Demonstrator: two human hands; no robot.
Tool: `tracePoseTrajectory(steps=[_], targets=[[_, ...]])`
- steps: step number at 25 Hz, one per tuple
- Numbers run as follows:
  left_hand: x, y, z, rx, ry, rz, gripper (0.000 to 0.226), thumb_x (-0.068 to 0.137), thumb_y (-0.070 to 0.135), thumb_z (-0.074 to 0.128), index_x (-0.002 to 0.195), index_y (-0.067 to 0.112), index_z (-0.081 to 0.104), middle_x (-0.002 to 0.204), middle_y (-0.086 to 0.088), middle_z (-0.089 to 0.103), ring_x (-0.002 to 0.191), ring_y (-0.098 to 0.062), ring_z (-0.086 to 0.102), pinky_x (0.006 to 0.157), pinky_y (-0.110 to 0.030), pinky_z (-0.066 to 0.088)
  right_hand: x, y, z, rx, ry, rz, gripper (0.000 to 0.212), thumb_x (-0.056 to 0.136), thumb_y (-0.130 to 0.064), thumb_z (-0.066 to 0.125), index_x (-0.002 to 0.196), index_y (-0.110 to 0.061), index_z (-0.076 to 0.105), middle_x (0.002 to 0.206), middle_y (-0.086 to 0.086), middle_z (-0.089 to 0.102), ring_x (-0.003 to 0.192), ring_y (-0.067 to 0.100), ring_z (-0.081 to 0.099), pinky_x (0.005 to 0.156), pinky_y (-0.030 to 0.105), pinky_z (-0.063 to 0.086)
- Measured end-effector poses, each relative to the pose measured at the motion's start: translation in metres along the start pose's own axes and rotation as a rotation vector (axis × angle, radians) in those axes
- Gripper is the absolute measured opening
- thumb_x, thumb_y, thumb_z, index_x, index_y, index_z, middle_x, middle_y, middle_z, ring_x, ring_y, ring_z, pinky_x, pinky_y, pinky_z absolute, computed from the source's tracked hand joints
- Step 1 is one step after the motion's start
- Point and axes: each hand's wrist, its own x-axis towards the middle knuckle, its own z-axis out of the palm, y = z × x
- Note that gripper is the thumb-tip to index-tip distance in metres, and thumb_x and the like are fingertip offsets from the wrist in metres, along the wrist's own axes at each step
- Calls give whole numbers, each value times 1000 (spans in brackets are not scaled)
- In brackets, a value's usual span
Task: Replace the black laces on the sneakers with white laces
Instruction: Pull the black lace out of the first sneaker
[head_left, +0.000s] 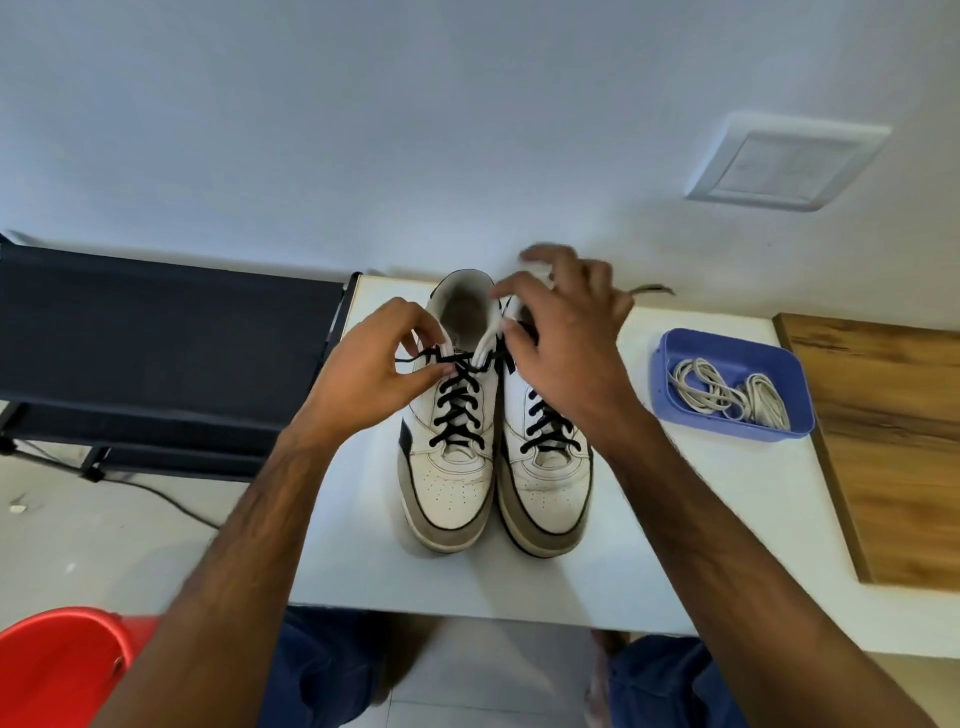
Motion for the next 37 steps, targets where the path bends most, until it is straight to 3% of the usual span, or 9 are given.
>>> tracePoseTrajectory(steps=[4,12,16,20,24,27,31,35,37], targets=[[2,1,3,17,2,76,24,84,27,81,99,24,62,96,12,58,86,-8,58,72,-20,46,-8,-11,13,120,-185,-86,6,89,-32,70,95,-29,72,95,-12,61,104,21,54,94,47,37],[4,-4,4,92,24,139,13,83,22,81,86,22,69,90,7,57,82,-13,55,69,-31,47,-13,-15,25,142,-195,-22,26,91,-29,69,116,-23,67,98,-8,62,105,21,57,92,46,42],[4,2,8,90,56,160,16,81,12,76,82,18,62,80,9,58,74,-12,56,66,-37,49,-12,-7,23,121,-212,-39,32,89,-37,71,118,-24,66,94,-15,48,107,19,55,94,43,38],[5,3,16,61,26,160,20,86,4,67,103,15,63,90,9,53,78,-11,54,66,-30,49,-9,1,20,104,-223,-84,29,87,-40,73,109,-23,65,94,-14,49,103,18,54,94,43,35],[9,2,26,101,-13,132,28,93,10,59,120,14,65,99,8,43,78,-8,49,68,-29,47,-8,10,22,216,-209,-119,14,87,-24,69,100,-21,66,87,-15,52,92,14,53,90,47,39],[12,3,30,142,-5,75,16,96,22,64,109,15,70,99,2,47,80,-13,50,69,-29,45,-9,16,23,214,-219,-118,29,88,-5,59,108,-23,69,97,-9,54,103,17,51,87,40,32],[14,11,33,88,66,-24,12,94,27,70,101,18,71,101,3,48,79,-13,54,67,-31,49,-10,17,18,110,-204,-84,42,89,-5,62,116,-37,68,126,-12,50,127,16,37,85,31,14],[12,14,34,60,147,-57,7,90,26,70,91,21,66,108,10,52,72,-11,59,63,-36,54,-10,15,16,22,-207,-66,42,88,-13,64,117,-43,65,126,-21,54,130,14,38,96,34,11],[13,14,31,-149,275,-182,3,89,21,65,88,19,63,105,9,60,71,-14,63,64,-41,58,-9,15,13,9,-234,-58,41,88,-15,64,118,-43,63,123,-22,55,132,11,36,108,43,9]])
